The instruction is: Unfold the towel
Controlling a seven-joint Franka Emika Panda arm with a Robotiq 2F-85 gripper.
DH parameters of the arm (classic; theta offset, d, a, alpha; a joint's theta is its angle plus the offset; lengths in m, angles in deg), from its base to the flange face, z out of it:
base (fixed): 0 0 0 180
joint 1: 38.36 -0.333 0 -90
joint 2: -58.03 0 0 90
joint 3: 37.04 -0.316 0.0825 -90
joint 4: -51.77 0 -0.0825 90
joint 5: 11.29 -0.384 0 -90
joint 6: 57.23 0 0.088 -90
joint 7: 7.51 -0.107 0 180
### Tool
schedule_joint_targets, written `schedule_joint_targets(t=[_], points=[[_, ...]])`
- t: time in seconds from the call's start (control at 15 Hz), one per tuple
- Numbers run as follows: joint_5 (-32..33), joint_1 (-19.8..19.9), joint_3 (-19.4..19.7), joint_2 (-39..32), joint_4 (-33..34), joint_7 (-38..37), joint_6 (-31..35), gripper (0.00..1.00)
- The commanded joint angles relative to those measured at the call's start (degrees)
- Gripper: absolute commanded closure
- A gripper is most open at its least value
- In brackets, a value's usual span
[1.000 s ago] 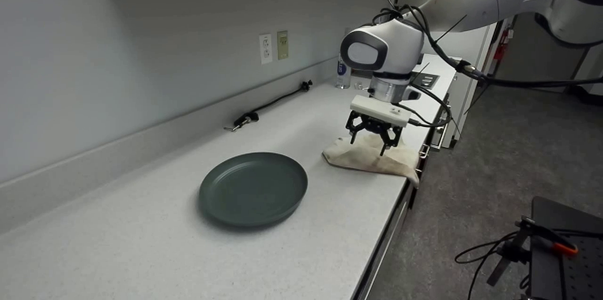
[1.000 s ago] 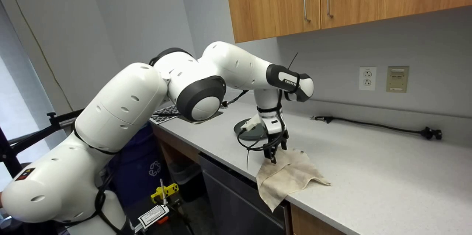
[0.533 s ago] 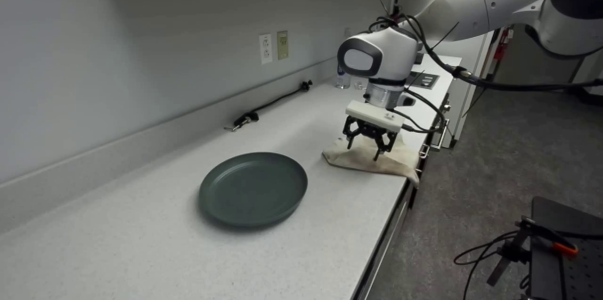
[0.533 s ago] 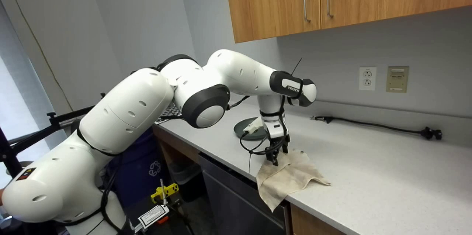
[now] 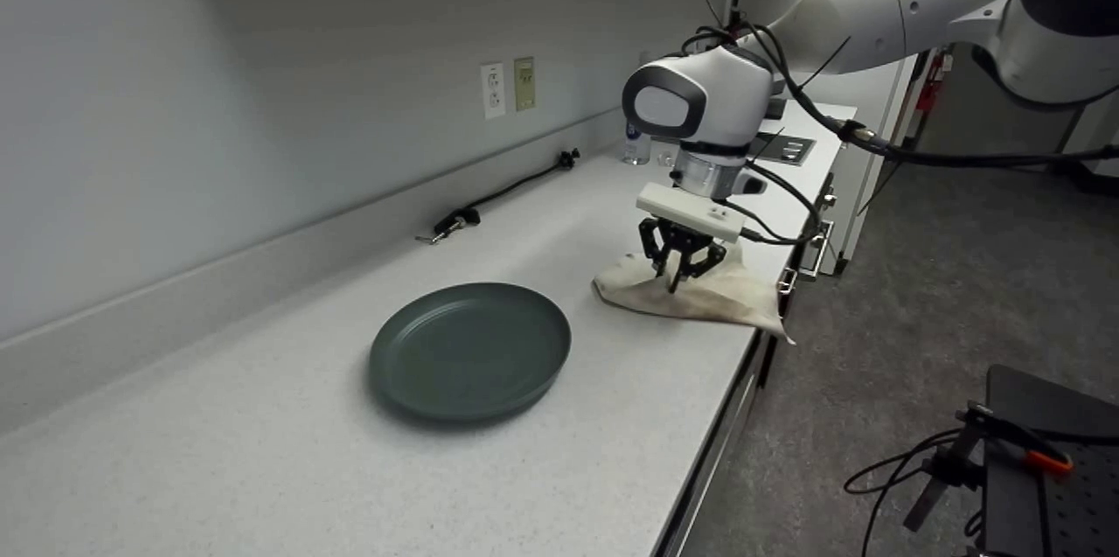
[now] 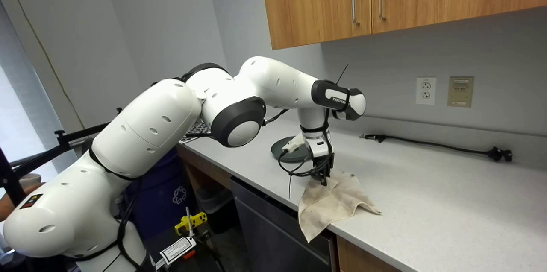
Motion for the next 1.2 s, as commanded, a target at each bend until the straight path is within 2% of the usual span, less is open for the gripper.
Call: schedule_joint_targets(t=[0.0, 0.47, 0.73, 0.87, 1.13], points=[[-0.9, -2.7, 1.9, 2.0, 0.7, 0.1, 1.6, 1.0], [-0.7, -6.5, 4.5, 8.3, -4.0, -2.4, 1.2, 0.99], [-0.5, -7.4, 2.9, 10.7, -8.0, -2.7, 2.0, 0.99], [-0.3, -7.3, 0.9, 10.6, -9.8, -2.7, 3.1, 0.99], [-0.3, -8.9, -0.8, 9.8, -12.3, -2.5, 4.8, 0.99]])
